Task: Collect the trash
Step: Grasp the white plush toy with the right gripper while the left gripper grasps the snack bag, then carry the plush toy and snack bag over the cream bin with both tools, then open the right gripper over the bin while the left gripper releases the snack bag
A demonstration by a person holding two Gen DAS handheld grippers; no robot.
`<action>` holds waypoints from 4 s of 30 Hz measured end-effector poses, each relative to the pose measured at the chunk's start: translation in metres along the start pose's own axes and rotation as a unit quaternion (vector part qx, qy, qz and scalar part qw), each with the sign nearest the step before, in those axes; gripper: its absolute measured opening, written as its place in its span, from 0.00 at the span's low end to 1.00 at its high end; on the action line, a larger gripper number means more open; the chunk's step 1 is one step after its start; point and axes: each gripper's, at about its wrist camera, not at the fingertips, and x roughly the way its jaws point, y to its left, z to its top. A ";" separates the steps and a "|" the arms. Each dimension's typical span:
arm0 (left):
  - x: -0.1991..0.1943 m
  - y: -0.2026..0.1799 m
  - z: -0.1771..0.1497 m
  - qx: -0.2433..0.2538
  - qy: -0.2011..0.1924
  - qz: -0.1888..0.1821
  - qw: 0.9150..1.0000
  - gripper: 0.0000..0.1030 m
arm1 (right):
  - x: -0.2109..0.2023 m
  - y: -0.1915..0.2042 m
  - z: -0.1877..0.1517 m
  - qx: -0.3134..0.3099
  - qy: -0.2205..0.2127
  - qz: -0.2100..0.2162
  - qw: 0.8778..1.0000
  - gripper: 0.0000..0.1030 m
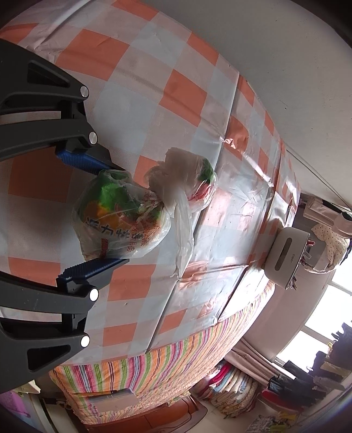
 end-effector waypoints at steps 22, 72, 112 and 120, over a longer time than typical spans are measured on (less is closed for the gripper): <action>-0.093 -0.016 -0.062 0.062 -0.058 -0.019 0.996 0.53 | -0.041 -0.024 -0.013 0.027 -0.049 -0.017 0.998 0.66; -0.139 -0.144 -0.177 0.224 -0.030 -0.155 0.962 0.53 | -0.161 -0.118 -0.066 0.126 -0.163 -0.119 0.971 0.68; -0.134 -0.261 -0.240 0.290 0.028 -0.220 0.931 0.54 | -0.253 -0.183 -0.113 0.256 -0.320 -0.178 0.895 0.85; -0.122 -0.295 -0.251 0.313 0.045 -0.209 0.925 0.56 | -0.293 -0.182 -0.124 0.268 -0.365 -0.203 0.868 0.87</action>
